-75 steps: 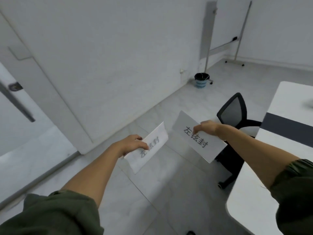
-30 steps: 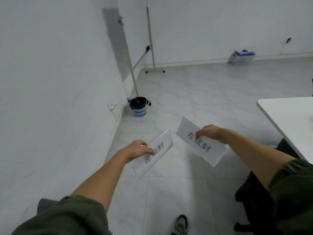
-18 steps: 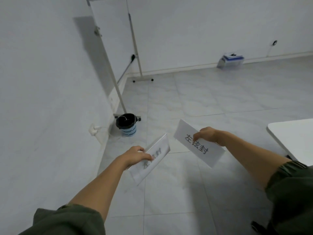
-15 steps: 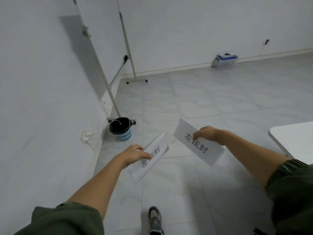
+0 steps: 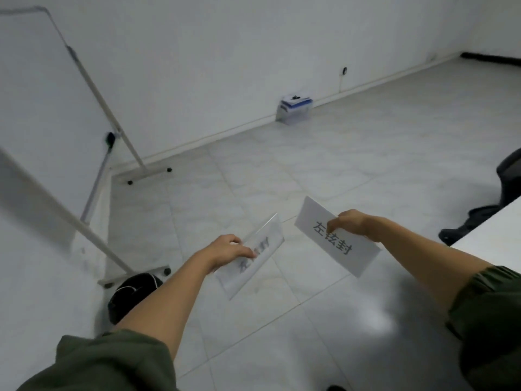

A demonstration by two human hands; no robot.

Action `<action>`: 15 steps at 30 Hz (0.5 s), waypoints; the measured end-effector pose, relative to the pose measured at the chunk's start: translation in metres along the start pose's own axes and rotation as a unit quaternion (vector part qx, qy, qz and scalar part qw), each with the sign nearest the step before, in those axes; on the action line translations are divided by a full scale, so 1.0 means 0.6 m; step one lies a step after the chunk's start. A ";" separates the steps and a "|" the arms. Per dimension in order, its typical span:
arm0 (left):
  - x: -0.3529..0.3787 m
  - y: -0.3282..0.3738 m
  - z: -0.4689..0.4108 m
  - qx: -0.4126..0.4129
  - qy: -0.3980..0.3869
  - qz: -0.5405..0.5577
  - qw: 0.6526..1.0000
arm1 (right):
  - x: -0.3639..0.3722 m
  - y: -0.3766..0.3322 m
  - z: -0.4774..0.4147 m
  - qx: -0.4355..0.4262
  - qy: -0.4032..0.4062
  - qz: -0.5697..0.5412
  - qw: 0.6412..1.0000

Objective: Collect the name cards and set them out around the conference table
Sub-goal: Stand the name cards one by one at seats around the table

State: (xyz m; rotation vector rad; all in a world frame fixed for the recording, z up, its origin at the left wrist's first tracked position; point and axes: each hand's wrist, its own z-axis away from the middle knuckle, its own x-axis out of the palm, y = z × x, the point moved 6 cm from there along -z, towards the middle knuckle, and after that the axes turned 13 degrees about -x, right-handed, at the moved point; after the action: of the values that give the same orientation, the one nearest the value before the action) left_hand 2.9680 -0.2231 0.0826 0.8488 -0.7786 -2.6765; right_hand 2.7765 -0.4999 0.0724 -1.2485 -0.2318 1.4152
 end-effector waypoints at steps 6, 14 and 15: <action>0.014 0.192 -0.190 0.029 -0.041 -0.046 0.998 | -0.110 0.056 -0.165 0.050 0.025 -0.036 0.998; 0.033 0.516 -0.412 0.044 -0.069 -0.115 0.990 | -0.381 0.093 -0.392 0.085 0.095 -0.082 0.988; 0.040 0.568 -0.444 0.050 -0.077 -0.115 0.989 | -0.424 0.100 -0.421 0.092 0.105 -0.085 0.987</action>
State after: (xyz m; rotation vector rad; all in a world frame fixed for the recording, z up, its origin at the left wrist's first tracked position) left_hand 3.1235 -0.6276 0.0747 0.8073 -0.9071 -2.9575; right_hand 2.8704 -0.8506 0.0596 -1.1855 -0.0588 1.1237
